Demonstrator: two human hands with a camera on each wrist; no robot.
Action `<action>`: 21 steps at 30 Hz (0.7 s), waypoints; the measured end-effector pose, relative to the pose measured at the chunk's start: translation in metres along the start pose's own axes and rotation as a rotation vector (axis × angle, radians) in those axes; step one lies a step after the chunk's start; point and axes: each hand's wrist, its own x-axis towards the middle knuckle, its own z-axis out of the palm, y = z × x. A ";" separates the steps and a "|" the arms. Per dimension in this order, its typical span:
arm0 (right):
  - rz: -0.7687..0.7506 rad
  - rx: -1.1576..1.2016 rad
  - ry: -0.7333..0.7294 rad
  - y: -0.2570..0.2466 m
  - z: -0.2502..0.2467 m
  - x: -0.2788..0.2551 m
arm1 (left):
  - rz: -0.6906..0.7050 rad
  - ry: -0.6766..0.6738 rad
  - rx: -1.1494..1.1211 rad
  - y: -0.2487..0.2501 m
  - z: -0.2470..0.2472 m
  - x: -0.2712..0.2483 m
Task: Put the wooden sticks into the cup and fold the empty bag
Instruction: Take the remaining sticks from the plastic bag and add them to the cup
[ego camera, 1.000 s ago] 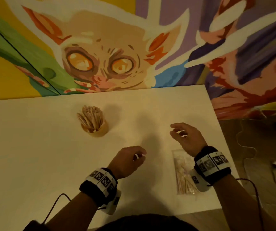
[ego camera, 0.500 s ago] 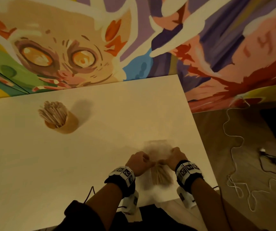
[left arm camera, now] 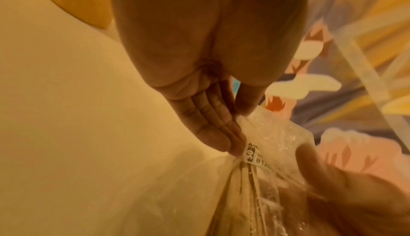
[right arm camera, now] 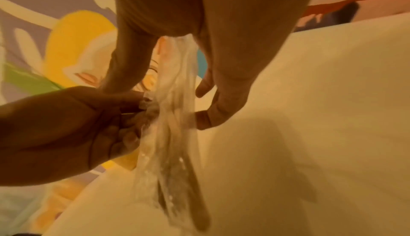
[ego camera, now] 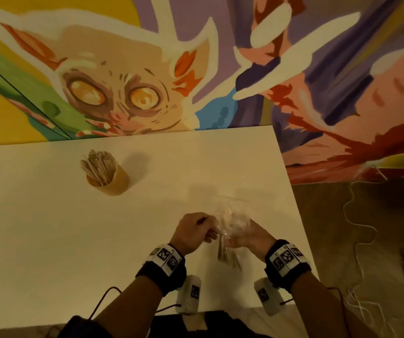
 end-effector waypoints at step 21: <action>-0.321 -0.311 0.141 -0.094 0.113 0.050 | 0.309 0.185 -0.178 0.075 -0.125 -0.083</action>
